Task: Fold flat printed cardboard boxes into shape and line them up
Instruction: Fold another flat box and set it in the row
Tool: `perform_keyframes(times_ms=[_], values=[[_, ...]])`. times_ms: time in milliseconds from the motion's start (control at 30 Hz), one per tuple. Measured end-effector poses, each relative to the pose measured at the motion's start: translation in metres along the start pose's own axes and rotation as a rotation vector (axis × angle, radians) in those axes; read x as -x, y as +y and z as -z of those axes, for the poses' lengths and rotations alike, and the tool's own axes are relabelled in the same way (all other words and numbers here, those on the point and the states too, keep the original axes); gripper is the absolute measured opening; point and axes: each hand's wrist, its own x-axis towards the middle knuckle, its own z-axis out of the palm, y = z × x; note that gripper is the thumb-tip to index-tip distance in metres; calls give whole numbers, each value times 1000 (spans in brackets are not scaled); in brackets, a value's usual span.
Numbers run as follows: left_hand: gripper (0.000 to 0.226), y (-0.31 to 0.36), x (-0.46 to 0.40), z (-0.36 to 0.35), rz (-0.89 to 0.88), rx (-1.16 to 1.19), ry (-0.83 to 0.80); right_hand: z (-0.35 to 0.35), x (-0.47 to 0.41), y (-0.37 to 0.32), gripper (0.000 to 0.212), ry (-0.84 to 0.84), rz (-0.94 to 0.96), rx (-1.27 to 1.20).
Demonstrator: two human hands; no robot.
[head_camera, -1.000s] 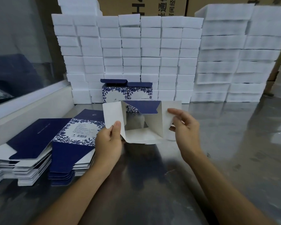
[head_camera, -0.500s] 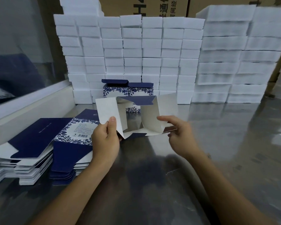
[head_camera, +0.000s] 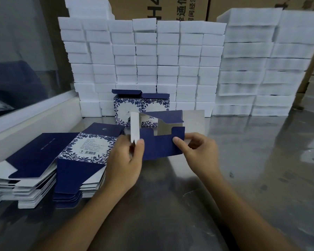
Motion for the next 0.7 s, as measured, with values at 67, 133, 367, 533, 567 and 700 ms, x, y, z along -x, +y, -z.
perform_keyframes(times_ms=[67,133,367,533,567,700], values=[[37,-3,2,-1,-33,-91,-49,-1,-1,1,15,20,25,25],[46,-7,3,-2,-23,-123,-84,-1,-1,2,26,32,46,57],[51,-8,2,-4,45,-16,-110,-11,3,7,25,96,-26,30],[42,-1,7,-8,182,151,-87,-20,6,11,40,62,-123,39],[41,0,8,-8,215,179,-88,-21,7,10,44,41,-126,40],[39,-1,12,-14,345,257,-75,-29,16,4,51,-90,-116,72]])
